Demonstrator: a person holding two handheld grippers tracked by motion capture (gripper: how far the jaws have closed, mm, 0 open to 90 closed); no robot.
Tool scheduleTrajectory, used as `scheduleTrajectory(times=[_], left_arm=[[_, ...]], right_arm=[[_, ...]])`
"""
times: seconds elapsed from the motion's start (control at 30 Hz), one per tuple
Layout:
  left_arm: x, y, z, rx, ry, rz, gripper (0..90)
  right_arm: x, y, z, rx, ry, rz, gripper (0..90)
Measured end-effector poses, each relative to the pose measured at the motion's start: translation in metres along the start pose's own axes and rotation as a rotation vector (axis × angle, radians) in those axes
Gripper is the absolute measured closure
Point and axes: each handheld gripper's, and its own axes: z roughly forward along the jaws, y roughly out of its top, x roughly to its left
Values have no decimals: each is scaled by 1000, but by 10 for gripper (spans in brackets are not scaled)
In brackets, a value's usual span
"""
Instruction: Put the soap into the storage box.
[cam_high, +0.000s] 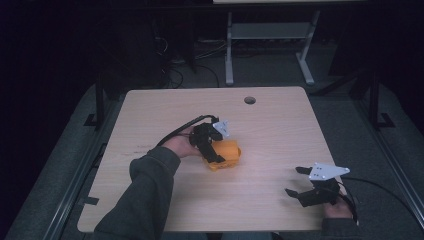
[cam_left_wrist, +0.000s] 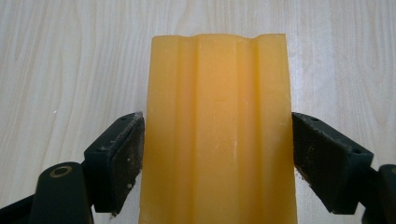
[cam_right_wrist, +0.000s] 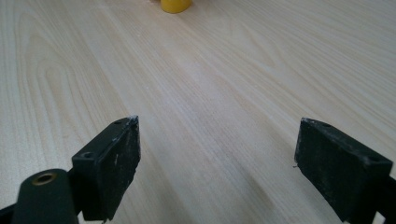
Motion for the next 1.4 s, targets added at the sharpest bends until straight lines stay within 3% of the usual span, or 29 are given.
scheduleTrajectory(times=[1.4], left_arm=[[-11, -16, -35, -57, 57, -36, 208]], right_arm=[[0, -1, 1, 0, -7, 12, 137]])
